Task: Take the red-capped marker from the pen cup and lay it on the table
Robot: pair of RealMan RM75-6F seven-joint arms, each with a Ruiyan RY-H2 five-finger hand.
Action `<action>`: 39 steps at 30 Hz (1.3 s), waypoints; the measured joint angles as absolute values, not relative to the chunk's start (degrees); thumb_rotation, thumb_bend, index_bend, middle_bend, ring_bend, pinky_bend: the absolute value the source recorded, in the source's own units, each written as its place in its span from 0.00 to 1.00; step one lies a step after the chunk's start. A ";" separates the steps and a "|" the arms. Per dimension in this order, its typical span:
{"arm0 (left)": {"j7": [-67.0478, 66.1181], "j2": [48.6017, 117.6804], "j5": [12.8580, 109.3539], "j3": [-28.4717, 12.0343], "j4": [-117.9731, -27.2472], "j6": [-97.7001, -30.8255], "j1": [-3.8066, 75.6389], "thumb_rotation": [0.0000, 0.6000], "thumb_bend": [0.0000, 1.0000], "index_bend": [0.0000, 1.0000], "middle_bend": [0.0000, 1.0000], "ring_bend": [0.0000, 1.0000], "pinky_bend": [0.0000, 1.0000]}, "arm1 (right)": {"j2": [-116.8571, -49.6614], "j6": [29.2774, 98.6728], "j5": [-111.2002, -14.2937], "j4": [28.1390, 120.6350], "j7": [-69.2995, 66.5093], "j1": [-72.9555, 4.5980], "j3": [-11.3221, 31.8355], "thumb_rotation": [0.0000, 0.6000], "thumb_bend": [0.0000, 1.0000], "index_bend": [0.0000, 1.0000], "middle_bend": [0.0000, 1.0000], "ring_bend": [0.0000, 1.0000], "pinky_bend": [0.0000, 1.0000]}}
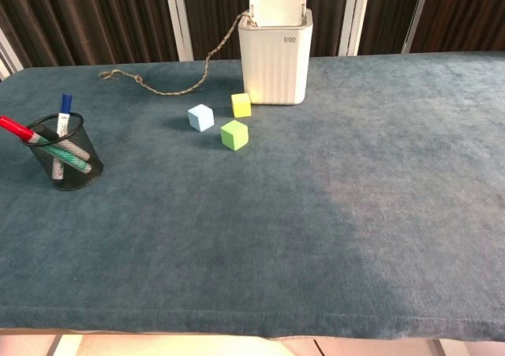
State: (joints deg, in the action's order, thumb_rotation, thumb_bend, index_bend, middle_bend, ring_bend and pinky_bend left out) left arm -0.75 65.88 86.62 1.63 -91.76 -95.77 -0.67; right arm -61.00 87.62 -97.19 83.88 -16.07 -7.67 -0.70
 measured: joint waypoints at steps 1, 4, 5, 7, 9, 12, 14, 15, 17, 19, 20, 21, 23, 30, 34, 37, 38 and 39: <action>-0.85 65.88 86.64 1.54 -91.85 -95.61 -0.66 1.00 0.35 0.18 0.22 0.18 0.13 | -61.03 87.65 -97.19 83.83 -16.16 -7.66 -0.71 1.00 0.00 0.00 0.01 0.00 0.02; -1.23 65.75 86.73 1.12 -92.26 -95.09 -0.46 1.00 0.35 0.19 0.22 0.18 0.14 | -61.05 87.79 -97.29 83.66 -16.32 -7.66 -0.75 1.00 0.00 0.00 0.01 0.00 0.02; -1.24 65.69 86.84 0.93 -92.37 -94.95 -0.30 1.00 0.36 0.19 0.22 0.18 0.14 | -61.01 87.83 -97.31 83.64 -16.35 -7.66 -0.75 1.00 0.00 0.00 0.01 0.00 0.02; -1.09 65.58 87.19 0.34 -92.55 -94.52 0.37 1.00 0.37 0.19 0.23 0.19 0.16 | -60.87 87.93 -97.27 83.65 -16.40 -7.69 -0.67 1.00 0.00 0.00 0.01 0.00 0.02; -0.88 65.51 87.55 -0.27 -92.62 -93.78 1.32 1.00 0.38 0.20 0.24 0.20 0.19 | -60.72 88.06 -97.24 83.75 -16.33 -7.74 -0.54 1.00 0.00 0.00 0.01 0.00 0.02; -1.07 65.35 87.89 -1.70 -92.72 -91.07 3.94 1.00 0.40 0.23 0.25 0.23 0.23 | -60.35 88.39 -97.46 84.18 -16.10 -7.86 -0.36 1.00 0.00 0.00 0.01 0.00 0.02; -1.75 65.47 87.75 -2.92 -92.63 -88.94 5.99 1.00 0.41 0.26 0.26 0.26 0.26 | -60.05 88.51 -97.57 84.53 -15.95 -7.93 -0.27 1.00 0.00 0.00 0.01 0.00 0.02; -2.32 65.67 87.51 -3.85 -92.46 -87.37 7.49 1.00 0.41 0.27 0.27 0.27 0.27 | -59.83 88.57 -97.60 84.75 -15.84 -7.97 -0.21 1.00 0.00 0.00 0.01 0.00 0.02; -3.12 66.21 86.83 -5.19 -91.92 -84.75 9.72 1.00 0.40 0.27 0.28 0.29 0.31 | -59.51 88.67 -97.54 85.05 -15.63 -8.00 -0.07 1.00 0.00 0.00 0.01 0.00 0.02; -4.07 67.15 85.62 -6.71 -90.83 -81.43 12.39 1.00 0.40 0.27 0.28 0.29 0.33 | -59.18 88.88 -97.40 85.31 -15.47 -7.98 0.10 1.00 0.00 0.00 0.01 0.00 0.02; -4.52 67.67 84.97 -7.32 -90.14 -79.97 13.53 1.00 0.40 0.27 0.27 0.30 0.34 | -58.99 89.03 -97.30 85.43 -15.39 -7.95 0.19 1.00 0.00 0.00 0.01 0.00 0.02; -5.15 68.48 84.00 -8.08 -89.02 -77.98 15.04 1.00 0.40 0.27 0.27 0.30 0.34 | -58.66 89.27 -97.14 85.65 -15.28 -7.87 0.35 1.00 0.00 0.00 0.01 0.00 0.02; -5.98 69.89 82.36 -9.14 -87.08 -75.09 17.26 1.00 0.39 0.26 0.27 0.31 0.35 | -58.14 89.63 -96.87 86.04 -15.10 -7.71 0.55 1.00 0.00 0.00 0.01 0.00 0.02; -6.87 75.12 78.45 -10.88 -81.31 -69.98 21.71 1.00 0.39 0.34 0.35 0.40 0.39 | -57.68 89.75 -96.57 86.50 -15.14 -7.21 0.38 1.00 0.00 0.00 0.01 0.00 0.02; -7.25 76.51 78.29 -10.25 -80.33 -69.53 22.45 1.00 0.38 0.36 0.40 0.44 0.40 | -58.00 89.55 -96.51 86.26 -15.31 -7.17 0.30 1.00 0.00 0.00 0.01 0.00 0.02; -7.74 76.92 78.24 -9.90 -79.99 -69.30 22.71 1.00 0.38 0.38 0.42 0.46 0.40 | -58.09 89.46 -96.51 86.16 -15.42 -7.21 0.32 1.00 0.00 0.00 0.01 0.00 0.02; -8.03 77.02 78.16 -9.82 -79.85 -69.17 22.80 1.00 0.38 0.38 0.42 0.46 0.41 | -58.11 89.46 -96.54 86.14 -15.46 -7.22 0.32 1.00 0.00 0.00 0.01 0.00 0.02; -8.48 77.19 78.00 -9.74 -79.63 -69.00 22.95 1.00 0.38 0.39 0.43 0.47 0.41 | -58.15 89.48 -96.58 86.09 -15.50 -7.22 0.32 1.00 0.00 0.00 0.01 0.00 0.02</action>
